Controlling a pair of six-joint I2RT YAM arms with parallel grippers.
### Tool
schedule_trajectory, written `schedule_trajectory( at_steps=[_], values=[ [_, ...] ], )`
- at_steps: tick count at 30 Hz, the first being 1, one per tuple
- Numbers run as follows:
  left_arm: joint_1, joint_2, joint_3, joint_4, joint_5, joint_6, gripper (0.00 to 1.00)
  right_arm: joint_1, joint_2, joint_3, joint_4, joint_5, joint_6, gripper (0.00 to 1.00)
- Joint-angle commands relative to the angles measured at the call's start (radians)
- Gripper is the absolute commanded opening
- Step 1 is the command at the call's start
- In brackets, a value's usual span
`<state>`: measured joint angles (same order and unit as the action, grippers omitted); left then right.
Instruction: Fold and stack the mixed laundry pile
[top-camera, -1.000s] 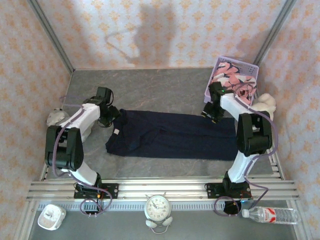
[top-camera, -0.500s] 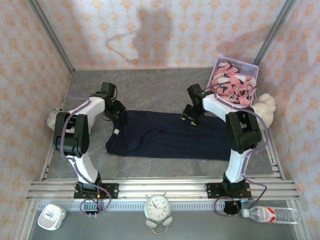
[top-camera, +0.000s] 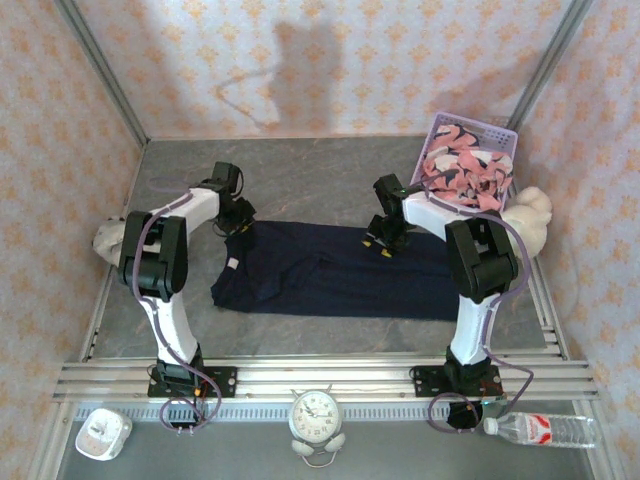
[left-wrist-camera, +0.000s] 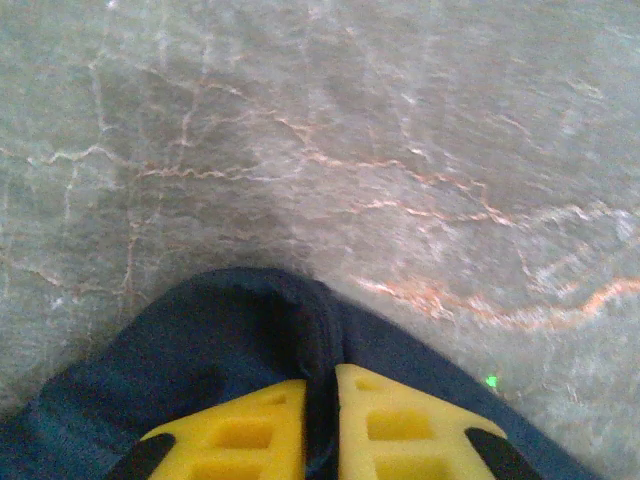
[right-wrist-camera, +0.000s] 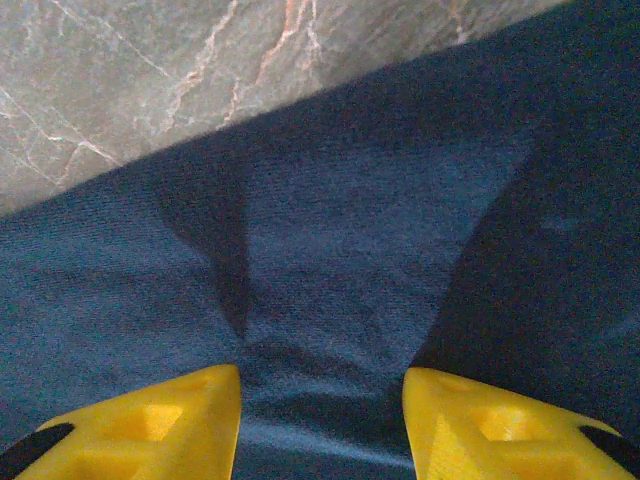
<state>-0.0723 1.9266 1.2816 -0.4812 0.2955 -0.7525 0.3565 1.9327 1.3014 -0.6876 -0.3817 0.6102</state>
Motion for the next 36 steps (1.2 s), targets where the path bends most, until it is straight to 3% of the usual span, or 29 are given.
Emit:
schedule_trajectory(
  at_steps=[1,12,19,25,27,36],
  values=[
    [-0.004,0.012,0.007,-0.037,-0.051,0.041,0.05,0.001,0.018,-0.028,-0.001,0.028,0.017,0.47],
    [0.096,-0.09,0.028,-0.094,-0.06,0.08,0.0,-0.01,0.023,-0.023,-0.023,0.055,0.013,0.47],
    [0.108,-0.023,0.111,-0.169,-0.071,0.139,0.0,-0.013,0.019,-0.012,-0.01,0.039,0.001,0.47],
    [0.108,-0.011,0.125,-0.236,-0.076,0.142,0.3,0.012,-0.035,0.058,-0.038,0.029,-0.064,0.48],
    [0.105,-0.078,0.111,-0.257,-0.074,0.142,0.37,0.034,-0.057,0.087,-0.061,0.018,-0.094,0.48],
    [0.01,-0.36,-0.109,-0.286,-0.02,0.068,0.39,0.222,-0.153,0.066,-0.1,-0.075,-0.142,0.47]
  ],
)
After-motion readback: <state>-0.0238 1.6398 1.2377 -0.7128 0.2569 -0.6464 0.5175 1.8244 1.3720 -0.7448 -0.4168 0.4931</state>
